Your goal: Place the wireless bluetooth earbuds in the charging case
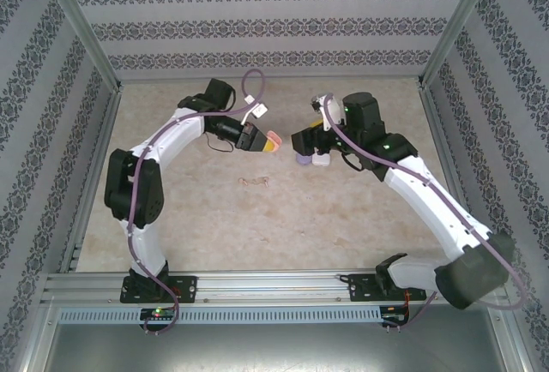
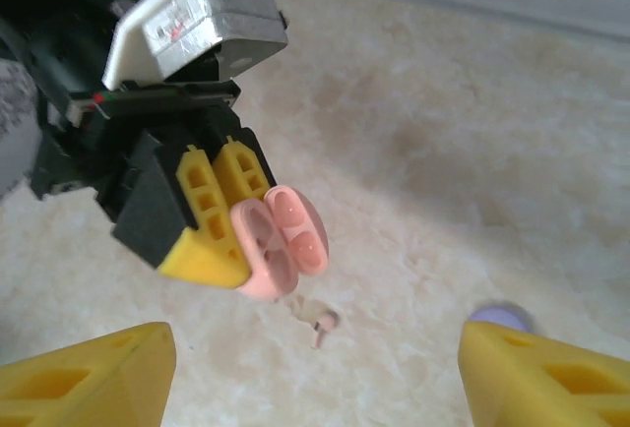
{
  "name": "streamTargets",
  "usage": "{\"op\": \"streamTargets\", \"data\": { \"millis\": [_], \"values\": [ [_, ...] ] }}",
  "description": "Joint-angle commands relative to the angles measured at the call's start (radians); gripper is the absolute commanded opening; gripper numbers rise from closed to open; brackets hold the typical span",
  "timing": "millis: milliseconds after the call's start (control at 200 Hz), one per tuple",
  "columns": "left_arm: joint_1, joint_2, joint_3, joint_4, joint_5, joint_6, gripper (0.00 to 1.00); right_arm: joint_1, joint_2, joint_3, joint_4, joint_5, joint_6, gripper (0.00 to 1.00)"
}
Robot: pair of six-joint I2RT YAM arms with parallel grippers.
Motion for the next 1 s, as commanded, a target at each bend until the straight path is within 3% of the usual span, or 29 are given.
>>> {"op": "streamTargets", "data": {
  "millis": [0,40,210,415,520,640,859,994],
  "values": [
    [0.019,-0.114,-0.056,0.226,-0.038,-0.131,0.0,0.002,-0.021,-0.038,-0.013,0.033,0.037,0.9],
    [0.021,-0.139,-0.081,0.264,-0.065,-0.157,0.0,0.004,-0.026,-0.045,-0.018,0.067,0.037,0.98],
    [0.024,-0.262,-0.183,0.407,-0.17,-0.235,0.0,0.011,-0.024,-0.055,-0.067,0.265,0.037,0.98],
    [0.025,-0.401,-0.298,0.55,-0.284,-0.303,0.0,0.022,0.002,-0.051,-0.088,0.701,0.157,0.98],
    [0.027,-0.456,-0.352,0.613,-0.329,-0.326,0.0,0.018,0.0,-0.061,-0.075,0.708,0.195,0.98],
    [0.027,-0.51,-0.397,0.657,-0.376,-0.347,0.0,0.007,0.011,-0.046,-0.095,0.6,0.152,0.98],
    [0.029,-0.638,-0.518,0.769,-0.515,-0.404,0.0,0.046,0.06,-0.027,-0.098,0.675,0.174,0.98],
    [0.028,-0.706,-0.585,0.826,-0.596,-0.443,0.0,0.089,0.148,0.015,-0.117,0.586,0.183,0.98]
  ]
}}
